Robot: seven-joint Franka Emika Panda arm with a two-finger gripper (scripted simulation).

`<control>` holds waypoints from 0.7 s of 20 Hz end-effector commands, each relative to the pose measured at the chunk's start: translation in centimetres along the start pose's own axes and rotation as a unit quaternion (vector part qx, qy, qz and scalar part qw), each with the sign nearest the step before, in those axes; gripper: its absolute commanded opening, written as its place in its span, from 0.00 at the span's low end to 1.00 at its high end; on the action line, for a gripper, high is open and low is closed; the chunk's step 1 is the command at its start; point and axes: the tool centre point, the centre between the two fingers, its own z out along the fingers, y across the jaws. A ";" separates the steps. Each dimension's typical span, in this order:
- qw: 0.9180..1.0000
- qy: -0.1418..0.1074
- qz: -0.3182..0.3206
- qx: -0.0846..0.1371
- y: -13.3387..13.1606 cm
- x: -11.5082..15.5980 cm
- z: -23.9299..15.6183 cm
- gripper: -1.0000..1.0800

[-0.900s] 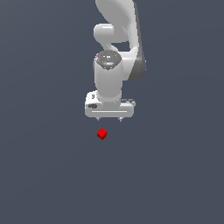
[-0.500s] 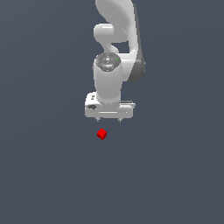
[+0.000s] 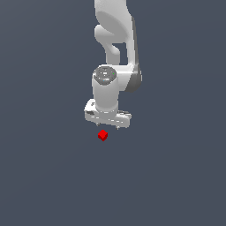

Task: Pick up the red cube and move it to a goal position.

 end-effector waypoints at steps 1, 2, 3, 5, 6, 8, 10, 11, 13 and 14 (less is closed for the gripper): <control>0.999 0.000 0.036 0.000 0.5 0.1 1.6 0.96; 0.999 0.001 0.052 0.000 0.7 0.2 2.3 0.96; 0.998 0.001 0.069 0.001 0.9 0.2 3.1 0.96; 0.995 0.001 0.102 0.001 1.4 0.3 4.6 0.96; 0.993 0.002 0.117 0.001 1.6 0.3 5.3 0.96; 0.989 0.002 0.145 0.002 2.0 0.3 6.5 0.96; 0.986 0.002 0.169 0.002 2.3 0.3 7.6 0.96; 0.984 0.003 0.180 0.002 2.4 0.3 8.1 0.96; 0.980 0.003 0.199 0.003 2.7 0.3 9.0 0.96; 0.978 0.003 0.208 0.003 2.8 0.3 9.4 0.96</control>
